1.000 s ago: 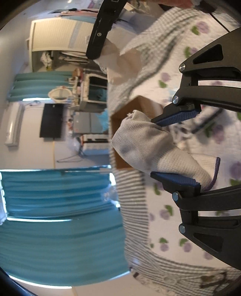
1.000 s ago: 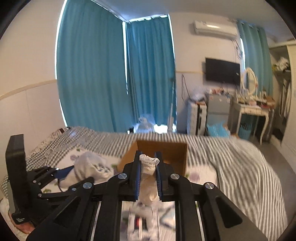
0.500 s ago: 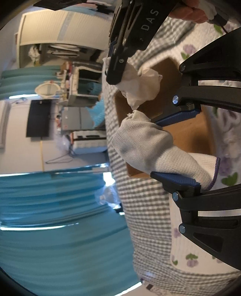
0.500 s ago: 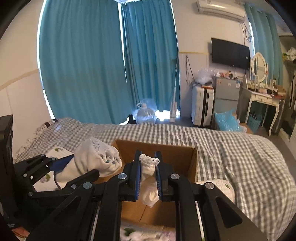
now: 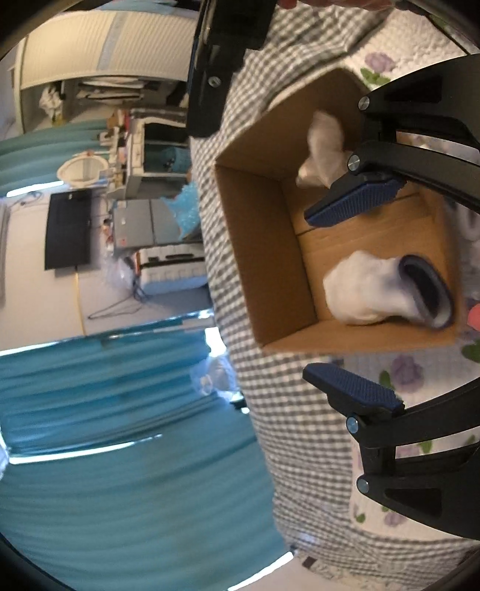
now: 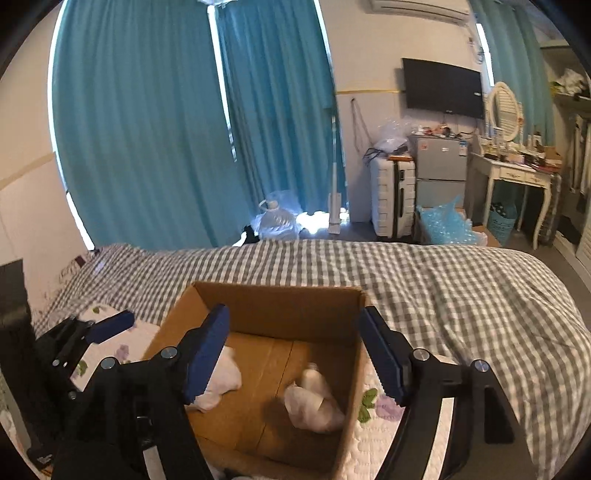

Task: Organize soft objects
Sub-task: 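Carry both items over the box and open both tools to drop them, then move both tools back toward the remaining items on the bed, then grasp the floral tissue pack with the left tool while the right grasps the white toy, then carry both items into the box and open both tools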

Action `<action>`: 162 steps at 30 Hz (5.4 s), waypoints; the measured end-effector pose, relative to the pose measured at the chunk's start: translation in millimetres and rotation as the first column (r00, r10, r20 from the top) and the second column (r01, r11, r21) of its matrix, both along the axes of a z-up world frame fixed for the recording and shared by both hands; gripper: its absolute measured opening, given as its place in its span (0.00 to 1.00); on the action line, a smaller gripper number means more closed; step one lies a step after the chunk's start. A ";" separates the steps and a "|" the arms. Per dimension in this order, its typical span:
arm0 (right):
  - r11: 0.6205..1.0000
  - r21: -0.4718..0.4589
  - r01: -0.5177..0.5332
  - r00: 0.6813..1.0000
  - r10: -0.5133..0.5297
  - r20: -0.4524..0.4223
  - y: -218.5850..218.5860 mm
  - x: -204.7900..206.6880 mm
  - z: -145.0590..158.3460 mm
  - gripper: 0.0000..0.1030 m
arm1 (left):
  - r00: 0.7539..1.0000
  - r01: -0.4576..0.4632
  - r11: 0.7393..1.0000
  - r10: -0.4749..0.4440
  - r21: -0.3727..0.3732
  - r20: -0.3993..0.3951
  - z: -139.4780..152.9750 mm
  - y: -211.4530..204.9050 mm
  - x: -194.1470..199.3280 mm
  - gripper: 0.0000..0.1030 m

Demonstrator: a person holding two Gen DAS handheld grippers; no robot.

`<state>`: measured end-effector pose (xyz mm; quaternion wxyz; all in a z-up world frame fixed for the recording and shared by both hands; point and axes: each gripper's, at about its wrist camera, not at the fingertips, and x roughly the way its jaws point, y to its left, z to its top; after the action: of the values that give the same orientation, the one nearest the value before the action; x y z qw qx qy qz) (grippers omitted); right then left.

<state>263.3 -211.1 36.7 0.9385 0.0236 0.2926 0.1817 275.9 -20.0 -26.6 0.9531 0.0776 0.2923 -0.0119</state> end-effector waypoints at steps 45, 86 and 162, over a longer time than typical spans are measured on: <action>0.939 -0.230 -0.257 0.954 0.208 -0.218 42.3 -174.3 -105.4 0.61 | 0.958 -0.280 0.943 0.261 -0.181 -0.122 -53.0 57.0 -159.0 0.75; 0.989 -0.109 -0.100 0.979 0.079 -0.187 -74.4 -166.5 -88.7 0.32 | 0.847 -0.328 0.903 0.153 -0.275 -0.508 -139.5 -74.2 -130.1 0.85; 0.990 -0.134 0.041 0.988 -0.020 0.156 -16.9 -161.1 146.2 0.93 | 0.962 0.000 0.995 0.028 -0.103 0.272 153.2 19.0 -151.5 0.74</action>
<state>102.3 -228.1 182.9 0.9604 -0.0503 0.2307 0.1479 124.4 -1.0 126.7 0.9871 0.0276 0.1576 -0.0093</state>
